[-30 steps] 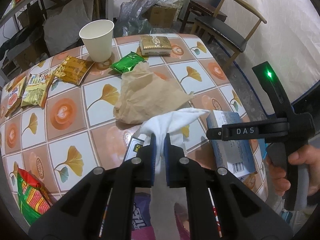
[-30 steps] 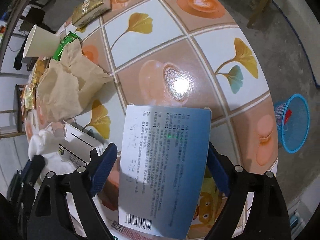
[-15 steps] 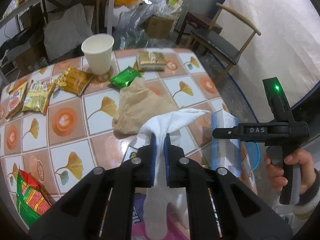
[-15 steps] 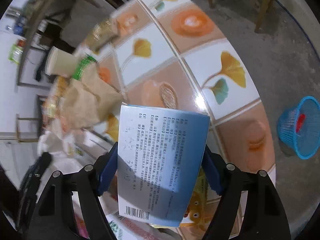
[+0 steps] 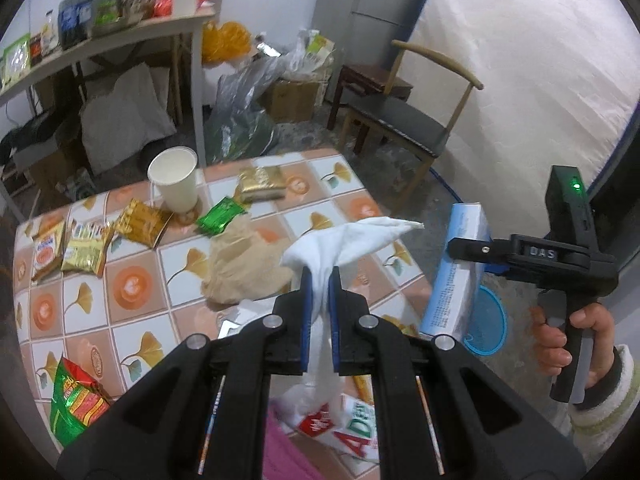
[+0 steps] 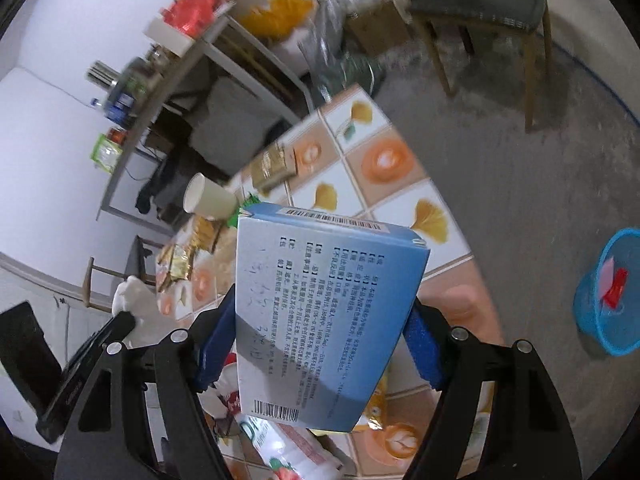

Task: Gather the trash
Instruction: 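Carry the tissue and tissue box over the blue wastebasket and open both grippers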

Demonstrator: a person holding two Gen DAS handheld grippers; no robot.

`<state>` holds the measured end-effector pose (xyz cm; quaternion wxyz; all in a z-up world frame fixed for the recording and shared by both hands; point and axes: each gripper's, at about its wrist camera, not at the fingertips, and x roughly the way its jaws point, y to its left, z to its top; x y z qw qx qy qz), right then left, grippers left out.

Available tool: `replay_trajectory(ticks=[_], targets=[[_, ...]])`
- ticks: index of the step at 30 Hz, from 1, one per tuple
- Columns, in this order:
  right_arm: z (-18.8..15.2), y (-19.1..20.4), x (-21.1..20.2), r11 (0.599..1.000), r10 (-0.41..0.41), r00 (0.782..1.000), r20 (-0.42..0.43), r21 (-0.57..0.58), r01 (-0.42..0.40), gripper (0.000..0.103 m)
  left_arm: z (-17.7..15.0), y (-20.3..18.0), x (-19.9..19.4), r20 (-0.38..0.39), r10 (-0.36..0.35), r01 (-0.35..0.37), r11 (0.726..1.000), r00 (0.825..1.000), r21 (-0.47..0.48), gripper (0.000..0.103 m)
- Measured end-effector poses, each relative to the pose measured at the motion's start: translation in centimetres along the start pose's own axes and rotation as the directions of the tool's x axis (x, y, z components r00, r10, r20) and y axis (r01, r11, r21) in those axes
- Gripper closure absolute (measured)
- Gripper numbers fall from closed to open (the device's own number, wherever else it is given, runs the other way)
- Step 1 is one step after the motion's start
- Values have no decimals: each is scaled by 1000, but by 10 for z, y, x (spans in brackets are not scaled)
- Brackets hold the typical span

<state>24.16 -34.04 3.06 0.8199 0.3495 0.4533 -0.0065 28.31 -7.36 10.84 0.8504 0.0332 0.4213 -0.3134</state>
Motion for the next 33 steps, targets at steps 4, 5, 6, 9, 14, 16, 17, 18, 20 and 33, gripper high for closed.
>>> replay_trajectory(ticks=[4, 5, 6, 9, 14, 16, 17, 18, 20, 33], targets=[[-5, -18, -43, 1000, 2, 998, 65, -27, 0, 30, 4, -32, -7, 8, -22, 21, 999, 1000, 47, 97], [-6, -24, -54, 1000, -2, 997, 81, -29, 5, 30, 5, -43, -7, 7, -31, 30, 997, 999, 66, 97], [-8, -33, -67, 1000, -7, 995, 98, -29, 10, 30, 6, -53, -7, 6, -38, 37, 996, 999, 81, 97], [-16, -66, -98, 1000, -23, 990, 138, -4, 24, 30, 8, -86, -3, -4, -63, 63, 990, 998, 126, 97], [-31, -131, -140, 995, -75, 978, 196, 79, 60, 30, 10, -153, 19, -51, -120, 128, 972, 991, 198, 97], [-38, -166, -156, 988, -100, 972, 212, 135, 73, 30, 9, -178, 31, -78, -143, 157, 962, 987, 222, 97], [-42, -186, -164, 982, -119, 968, 220, 167, 83, 30, 8, -198, 41, -99, -159, 179, 954, 982, 240, 97], [-46, -202, -169, 977, -138, 964, 227, 193, 94, 30, 7, -214, 50, -119, -172, 197, 947, 978, 255, 97], [-56, -234, -180, 963, -173, 956, 236, 244, 114, 30, 2, -246, 70, -159, -195, 233, 931, 968, 280, 97], [-115, -419, -183, 829, -273, 939, 208, 546, 120, 30, -66, -421, 223, -421, -249, 392, 870, 872, 297, 96]])
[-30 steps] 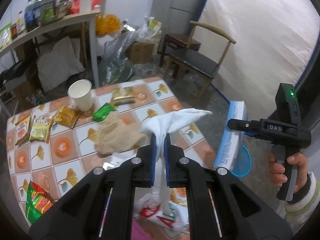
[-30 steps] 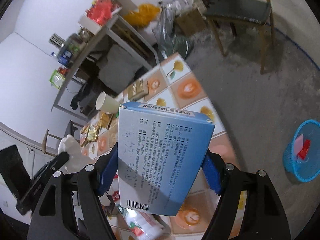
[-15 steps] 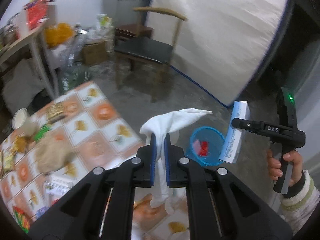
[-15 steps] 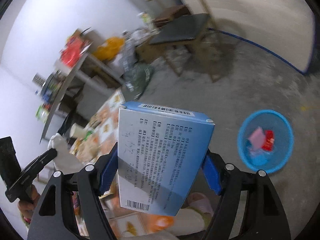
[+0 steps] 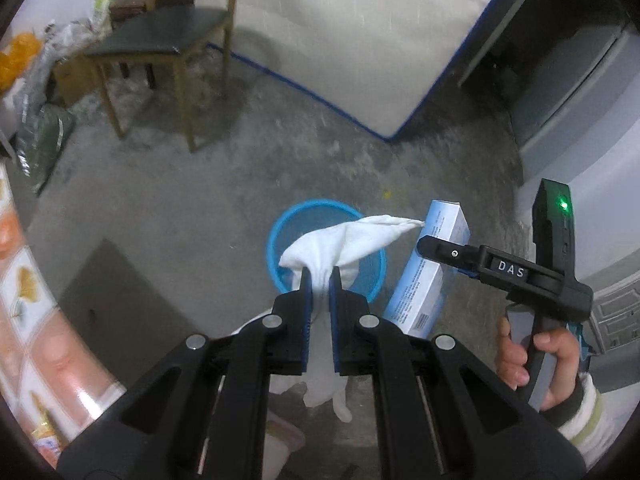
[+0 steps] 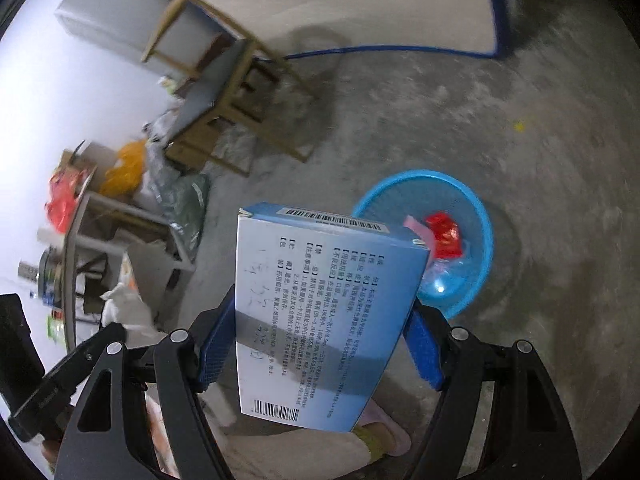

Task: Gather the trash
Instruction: 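Carry the tissue and tissue box over the blue wastebasket and open both grippers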

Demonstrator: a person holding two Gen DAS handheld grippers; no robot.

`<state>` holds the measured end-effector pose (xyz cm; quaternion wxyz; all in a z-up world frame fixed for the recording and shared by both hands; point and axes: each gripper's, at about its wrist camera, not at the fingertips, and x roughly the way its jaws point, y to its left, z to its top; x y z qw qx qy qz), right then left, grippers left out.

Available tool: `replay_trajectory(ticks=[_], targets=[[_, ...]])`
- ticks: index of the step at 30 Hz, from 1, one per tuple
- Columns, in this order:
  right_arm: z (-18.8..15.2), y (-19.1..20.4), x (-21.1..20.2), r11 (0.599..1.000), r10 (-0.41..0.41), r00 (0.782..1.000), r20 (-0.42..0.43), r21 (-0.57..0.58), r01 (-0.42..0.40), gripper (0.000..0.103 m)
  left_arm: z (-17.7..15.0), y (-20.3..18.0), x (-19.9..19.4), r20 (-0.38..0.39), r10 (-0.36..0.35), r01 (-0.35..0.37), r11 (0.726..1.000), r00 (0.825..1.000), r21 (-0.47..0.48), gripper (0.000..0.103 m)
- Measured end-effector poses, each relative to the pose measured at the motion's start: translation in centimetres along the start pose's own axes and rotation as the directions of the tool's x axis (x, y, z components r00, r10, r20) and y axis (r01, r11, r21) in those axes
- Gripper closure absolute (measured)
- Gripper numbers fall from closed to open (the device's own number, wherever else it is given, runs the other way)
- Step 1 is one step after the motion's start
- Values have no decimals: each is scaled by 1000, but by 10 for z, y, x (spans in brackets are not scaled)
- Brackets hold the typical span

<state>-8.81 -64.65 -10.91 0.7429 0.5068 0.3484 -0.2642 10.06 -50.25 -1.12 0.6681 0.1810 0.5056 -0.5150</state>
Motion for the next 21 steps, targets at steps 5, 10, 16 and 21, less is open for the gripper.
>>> replay_trajectory(ticks=[5, 10, 16, 21], targets=[[9, -32, 29, 998, -40, 999, -23, 50, 41, 30, 17, -17, 59, -68, -11, 10, 1000, 998, -23, 96], [23, -53, 64, 991, -74, 995, -62, 105, 81, 29, 25, -27, 102, -115, -7, 4, 1000, 993, -24, 96], [34, -85, 108, 978, -134, 981, -144, 141, 154, 25, 29, -23, 144, -148, 4, -13, 998, 989, -58, 41], [28, -108, 119, 966, -154, 972, -178, 177, 186, 25, 20, -13, 141, -168, -20, 5, 996, 986, -89, 41]])
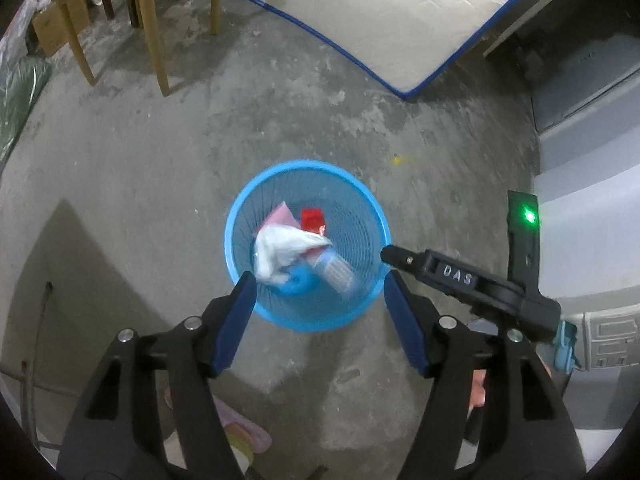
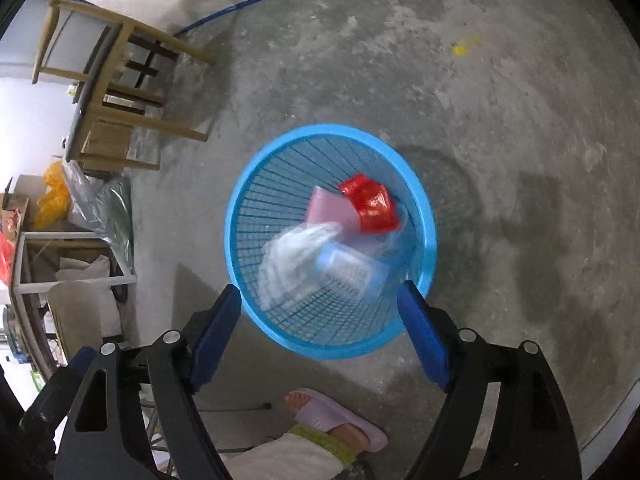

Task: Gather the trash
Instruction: 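Carry the tissue and tissue box over the blue wastebasket and open both grippers, then move both tools back toward the table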

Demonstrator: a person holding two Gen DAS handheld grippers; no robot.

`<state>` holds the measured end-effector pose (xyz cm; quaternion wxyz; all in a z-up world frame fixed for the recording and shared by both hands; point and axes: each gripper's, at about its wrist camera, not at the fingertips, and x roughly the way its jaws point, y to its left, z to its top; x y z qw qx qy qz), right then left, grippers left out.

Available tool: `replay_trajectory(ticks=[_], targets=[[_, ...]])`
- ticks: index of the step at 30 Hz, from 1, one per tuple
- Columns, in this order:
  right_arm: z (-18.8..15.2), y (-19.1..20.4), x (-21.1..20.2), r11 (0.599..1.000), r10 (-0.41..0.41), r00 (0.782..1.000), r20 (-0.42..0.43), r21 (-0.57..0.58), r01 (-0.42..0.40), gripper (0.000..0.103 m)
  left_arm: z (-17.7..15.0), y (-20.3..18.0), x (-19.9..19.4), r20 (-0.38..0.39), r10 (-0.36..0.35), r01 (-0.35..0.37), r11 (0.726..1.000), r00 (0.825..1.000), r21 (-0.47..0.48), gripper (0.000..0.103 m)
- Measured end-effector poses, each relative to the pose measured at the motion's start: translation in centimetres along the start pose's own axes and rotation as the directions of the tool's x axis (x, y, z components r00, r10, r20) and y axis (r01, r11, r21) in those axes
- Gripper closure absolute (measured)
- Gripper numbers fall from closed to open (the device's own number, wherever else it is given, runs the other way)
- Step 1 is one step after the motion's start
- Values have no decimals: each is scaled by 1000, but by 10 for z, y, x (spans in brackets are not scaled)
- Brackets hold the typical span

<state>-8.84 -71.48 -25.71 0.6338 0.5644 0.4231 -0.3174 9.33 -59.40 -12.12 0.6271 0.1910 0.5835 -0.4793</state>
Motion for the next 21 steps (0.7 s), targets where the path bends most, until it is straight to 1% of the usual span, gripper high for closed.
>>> replay_trajectory(ticks=[3, 7, 10, 11, 13, 14, 16, 18, 19, 21], targets=[[-5, -6, -6, 1000, 18, 1000, 7, 9, -18, 25, -7, 4, -19, 15, 17, -17, 1000, 1000, 14, 41], [-14, -5, -27, 998, 61, 997, 41, -6, -61, 25, -20, 10, -56, 41, 6, -8, 999, 999, 43, 39], [-30, 4, -59, 994, 91, 992, 92, -60, -86, 25, -41, 12, -95, 73, 9, -15, 997, 997, 77, 35], [-36, 7, -68, 993, 100, 989, 106, -78, -92, 25, -53, 13, -114, 91, 8, -17, 996, 996, 93, 35], [-52, 17, -93, 985, 120, 981, 153, -140, -99, 25, -71, 17, -141, 126, 17, -30, 994, 992, 101, 35], [-63, 22, -107, 980, 126, 975, 181, -176, -94, 25, -83, 20, -158, 152, 10, -25, 995, 988, 99, 34], [-80, 30, -124, 971, 149, 967, 206, -218, -103, 25, -107, 26, -188, 212, -8, -10, 996, 977, 85, 32], [-102, 40, -141, 959, 178, 961, 213, -257, -120, 25, -137, 38, -223, 299, -24, 6, 998, 954, 59, 26], [-112, 46, -147, 952, 194, 958, 209, -274, -134, 25, -153, 46, -240, 342, -18, 2, 999, 939, 45, 25], [-135, 63, -160, 935, 231, 953, 197, -317, -161, 25, -178, 58, -265, 400, 5, -17, 1000, 917, 26, 24]])
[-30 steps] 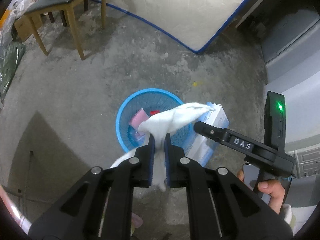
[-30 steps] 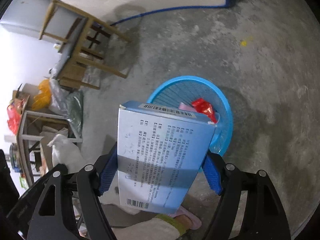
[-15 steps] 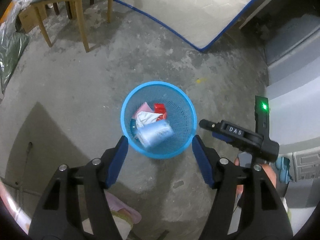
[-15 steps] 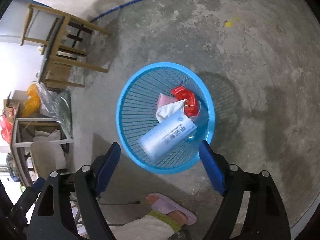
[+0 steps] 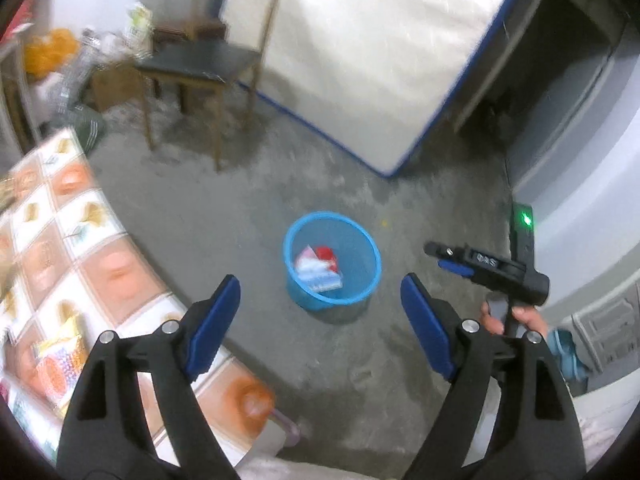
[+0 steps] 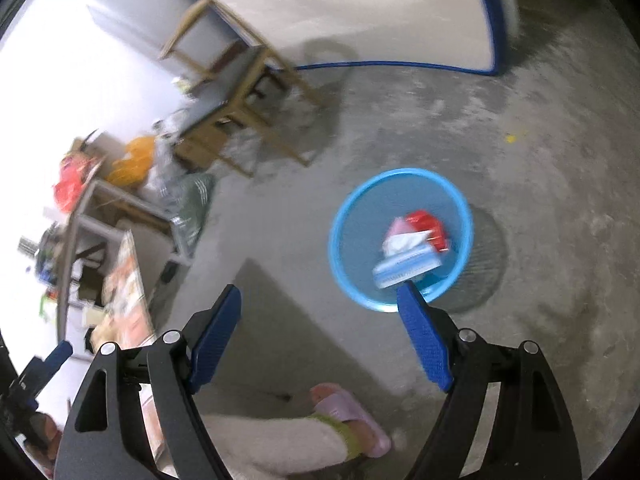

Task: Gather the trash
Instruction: 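Move both tools back toward the table, then grasp the brown paper bag with the left gripper while the right gripper grasps the yellow Enaak snack bag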

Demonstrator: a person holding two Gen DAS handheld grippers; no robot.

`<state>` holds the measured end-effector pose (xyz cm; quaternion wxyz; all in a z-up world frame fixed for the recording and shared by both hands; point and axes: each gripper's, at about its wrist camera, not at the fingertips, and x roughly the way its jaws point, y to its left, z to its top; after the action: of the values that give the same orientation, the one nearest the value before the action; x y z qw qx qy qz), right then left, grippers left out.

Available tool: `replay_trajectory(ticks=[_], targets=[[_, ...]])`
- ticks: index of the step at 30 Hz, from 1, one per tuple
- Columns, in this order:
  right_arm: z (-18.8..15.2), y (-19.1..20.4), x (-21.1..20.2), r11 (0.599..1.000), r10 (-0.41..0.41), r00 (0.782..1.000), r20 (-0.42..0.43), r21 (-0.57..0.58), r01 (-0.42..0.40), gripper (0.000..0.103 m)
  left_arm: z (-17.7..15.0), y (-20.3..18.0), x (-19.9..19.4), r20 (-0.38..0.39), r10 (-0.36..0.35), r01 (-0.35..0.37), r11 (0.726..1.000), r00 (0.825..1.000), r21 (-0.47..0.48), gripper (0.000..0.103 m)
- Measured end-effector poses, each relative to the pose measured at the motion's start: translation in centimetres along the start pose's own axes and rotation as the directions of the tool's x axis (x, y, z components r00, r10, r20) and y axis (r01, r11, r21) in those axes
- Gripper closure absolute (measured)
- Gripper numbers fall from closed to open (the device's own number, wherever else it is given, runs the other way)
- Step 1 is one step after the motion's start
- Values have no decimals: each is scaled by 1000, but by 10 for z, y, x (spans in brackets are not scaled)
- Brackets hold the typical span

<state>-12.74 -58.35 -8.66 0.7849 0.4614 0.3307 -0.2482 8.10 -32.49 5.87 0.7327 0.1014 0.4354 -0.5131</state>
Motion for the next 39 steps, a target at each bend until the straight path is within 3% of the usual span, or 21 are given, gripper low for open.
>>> replay_trajectory(ticks=[5, 8, 10, 15, 19, 21, 24, 27, 29, 31, 35, 39], targets=[[-37, 78, -18, 981, 161, 986, -44, -104, -165, 25, -40, 48, -81, 109, 116, -109, 992, 987, -68, 23], [-62, 134, -15, 943, 292, 950, -114, -129, -305, 25, -66, 88, -126, 160, 192, -166, 973, 968, -163, 23], [-78, 168, -8, 920, 332, 928, -166, -158, -358, 25, -84, 114, -150, 184, 229, -183, 955, 956, -234, 23], [-118, 250, 30, 871, 319, 886, -336, -266, -414, 25, -117, 177, -200, 186, 296, -209, 901, 937, -379, 23], [-139, 294, 59, 855, 275, 873, -403, -312, -414, 25, -105, 208, -226, 172, 341, -258, 889, 924, -378, 23], [-148, 309, 68, 847, 259, 871, -417, -335, -413, 25, -82, 229, -231, 121, 348, -286, 889, 930, -358, 23], [-155, 324, 81, 841, 221, 882, -417, -377, -389, 25, -59, 256, -230, 75, 352, -311, 894, 933, -324, 23], [-163, 337, 94, 838, 172, 895, -412, -416, -353, 25, -34, 288, -209, -23, 388, -378, 883, 921, -279, 23], [-164, 340, 99, 836, 146, 902, -407, -436, -332, 25, -20, 316, -183, -94, 351, -364, 889, 931, -280, 23], [-165, 343, 106, 835, 124, 907, -403, -452, -315, 25, -12, 343, -159, -159, 321, -357, 878, 934, -320, 23], [-163, 344, 119, 835, 80, 915, -396, -475, -279, 27, 1, 393, -105, -280, 318, -403, 852, 906, -335, 23], [-163, 346, 133, 825, 45, 915, -401, -502, -260, 30, 3, 420, -63, -362, 333, -453, 831, 871, -325, 23]])
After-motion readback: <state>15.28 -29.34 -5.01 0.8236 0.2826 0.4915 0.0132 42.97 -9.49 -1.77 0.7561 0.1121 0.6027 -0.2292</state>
